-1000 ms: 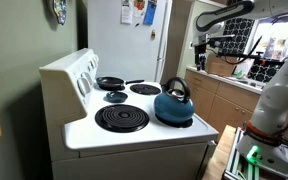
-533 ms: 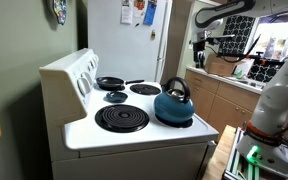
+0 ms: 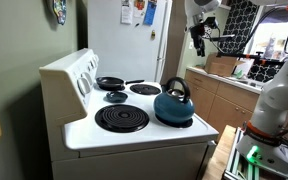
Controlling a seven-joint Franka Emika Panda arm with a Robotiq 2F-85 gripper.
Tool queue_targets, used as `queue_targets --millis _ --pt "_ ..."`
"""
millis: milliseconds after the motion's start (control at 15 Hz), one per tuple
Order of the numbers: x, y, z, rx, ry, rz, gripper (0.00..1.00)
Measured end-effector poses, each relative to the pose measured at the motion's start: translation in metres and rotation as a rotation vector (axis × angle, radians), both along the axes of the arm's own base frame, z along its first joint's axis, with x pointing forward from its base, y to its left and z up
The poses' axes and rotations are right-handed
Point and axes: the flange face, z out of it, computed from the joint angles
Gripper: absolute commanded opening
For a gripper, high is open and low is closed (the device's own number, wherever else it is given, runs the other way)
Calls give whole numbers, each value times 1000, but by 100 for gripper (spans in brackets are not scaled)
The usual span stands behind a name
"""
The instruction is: Move the blue kettle to the bottom right cooker on the hob of the stove
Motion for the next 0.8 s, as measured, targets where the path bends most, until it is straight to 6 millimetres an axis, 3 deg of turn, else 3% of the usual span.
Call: queue_targets --millis 600,800 --pt "3 0 -3 3 5 6 100" --pt "12 27 -5 -24 -40 16 100"
